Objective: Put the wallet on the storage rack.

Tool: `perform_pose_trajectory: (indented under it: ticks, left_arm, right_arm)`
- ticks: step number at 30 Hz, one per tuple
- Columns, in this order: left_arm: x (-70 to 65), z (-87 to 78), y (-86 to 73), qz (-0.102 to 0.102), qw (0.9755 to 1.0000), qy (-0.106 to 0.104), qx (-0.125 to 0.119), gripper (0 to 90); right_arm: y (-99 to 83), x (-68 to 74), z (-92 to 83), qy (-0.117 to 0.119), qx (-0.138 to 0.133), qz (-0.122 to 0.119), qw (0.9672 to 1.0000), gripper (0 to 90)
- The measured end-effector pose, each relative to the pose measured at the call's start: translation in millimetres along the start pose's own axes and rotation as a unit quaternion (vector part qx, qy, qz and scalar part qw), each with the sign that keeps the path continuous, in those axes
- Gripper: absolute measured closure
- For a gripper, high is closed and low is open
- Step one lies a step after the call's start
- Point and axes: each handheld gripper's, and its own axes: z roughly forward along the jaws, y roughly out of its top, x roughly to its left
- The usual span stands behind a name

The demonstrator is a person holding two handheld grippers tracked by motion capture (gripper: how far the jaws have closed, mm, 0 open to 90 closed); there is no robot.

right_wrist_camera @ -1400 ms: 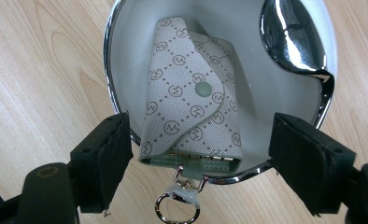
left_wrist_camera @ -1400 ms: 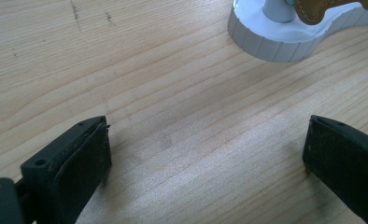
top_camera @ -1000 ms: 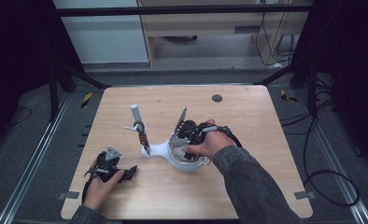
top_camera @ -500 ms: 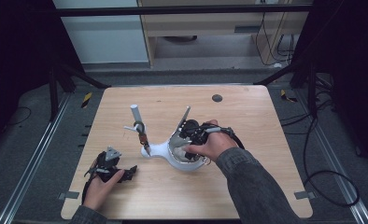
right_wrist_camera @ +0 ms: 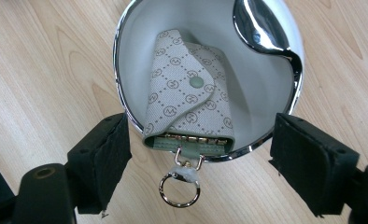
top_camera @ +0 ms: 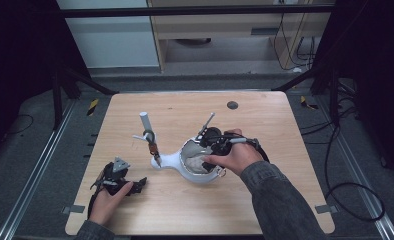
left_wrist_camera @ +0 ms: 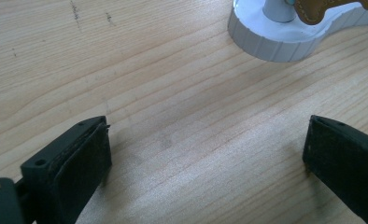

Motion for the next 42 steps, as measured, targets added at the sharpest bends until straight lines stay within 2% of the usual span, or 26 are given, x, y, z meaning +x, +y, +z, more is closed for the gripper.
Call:
perform_pose_trajectory:
  ticks: [11, 20, 27, 29, 30, 32, 34, 39, 42]
  left_arm:
    - [-0.3, 0.0, -0.1, -0.001, 1.0000, 0.001, 0.000, 0.3]
    - [-0.3, -0.2, -0.2, -0.001, 1.0000, 0.001, 0.001, 0.3]
    - [-0.5, -0.3, -0.3, -0.001, 1.0000, 0.001, 0.001, 0.3]
    - [-0.5, -0.3, -0.2, -0.001, 1.0000, 0.001, 0.001, 0.3]
    - [-0.5, -0.3, -0.3, -0.001, 1.0000, 0.001, 0.001, 0.3]
    - [-0.5, -0.3, -0.3, -0.001, 1.0000, 0.001, 0.001, 0.3]
    - [-0.5, -0.3, -0.3, -0.001, 1.0000, 0.001, 0.001, 0.3]
    - [-0.5, -0.3, -0.3, -0.002, 1.0000, 0.001, 0.001, 0.3]
    - [-0.6, -0.3, -0.3, -0.002, 1.0000, 0.001, 0.001, 0.3]
  right_arm:
    - [-10.0, -7.1, -6.2, -0.001, -0.029, 0.018, 0.9994, 16.8]
    - [-19.0, -14.0, -10.0, -0.004, -0.061, 0.032, 0.9976, 13.0]
    - [-27.1, -21.5, -14.4, -0.015, -0.094, 0.040, 0.9947, 8.5]
    - [-29.8, -24.3, -15.6, -0.009, -0.106, 0.047, 0.9932, 7.9]
    - [-32.7, -26.6, -16.4, -0.014, -0.118, 0.051, 0.9916, 7.4]
    - [-34.4, -28.0, -16.8, -0.013, -0.123, 0.053, 0.9909, 7.4]
    - [-39.5, -31.8, -17.4, -0.009, -0.134, 0.066, 0.9888, 7.3]
    - [-45.4, -36.0, -16.3, -0.014, -0.133, 0.074, 0.9883, 7.0]
    - [-50.3, -38.9, -14.5, -0.013, -0.138, 0.083, 0.9869, 6.6]
